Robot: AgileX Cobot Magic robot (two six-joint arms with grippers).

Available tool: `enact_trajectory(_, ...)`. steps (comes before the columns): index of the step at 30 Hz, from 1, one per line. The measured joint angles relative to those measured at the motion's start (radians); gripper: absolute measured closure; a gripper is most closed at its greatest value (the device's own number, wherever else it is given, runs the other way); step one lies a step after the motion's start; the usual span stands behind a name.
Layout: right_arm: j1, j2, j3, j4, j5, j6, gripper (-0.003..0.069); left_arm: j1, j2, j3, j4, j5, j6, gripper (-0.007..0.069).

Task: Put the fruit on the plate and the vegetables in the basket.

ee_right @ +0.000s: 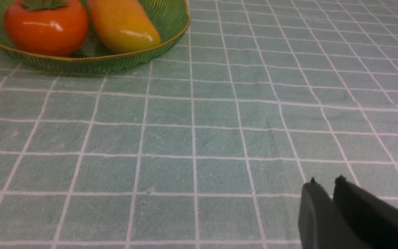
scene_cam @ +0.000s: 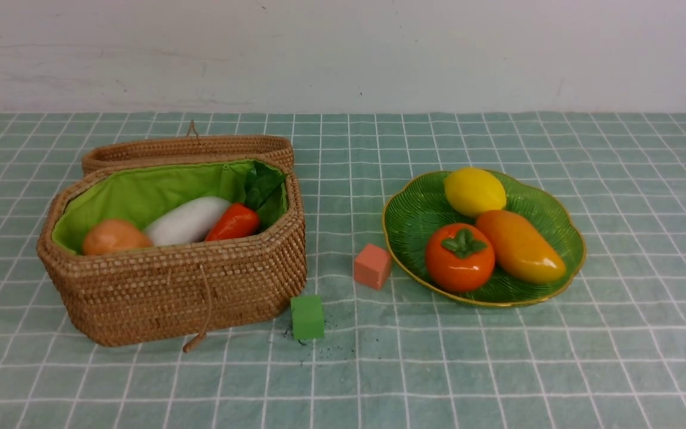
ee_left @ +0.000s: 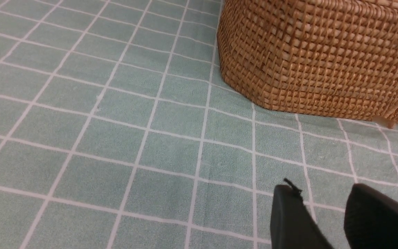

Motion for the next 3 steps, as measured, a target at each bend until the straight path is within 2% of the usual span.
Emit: enact_trajectory(3,0.000,0.000,0.000,0.000,0.000,0.000,0.0568,0.000,0.000,0.000,0.000,0.000,0.000,0.0386)
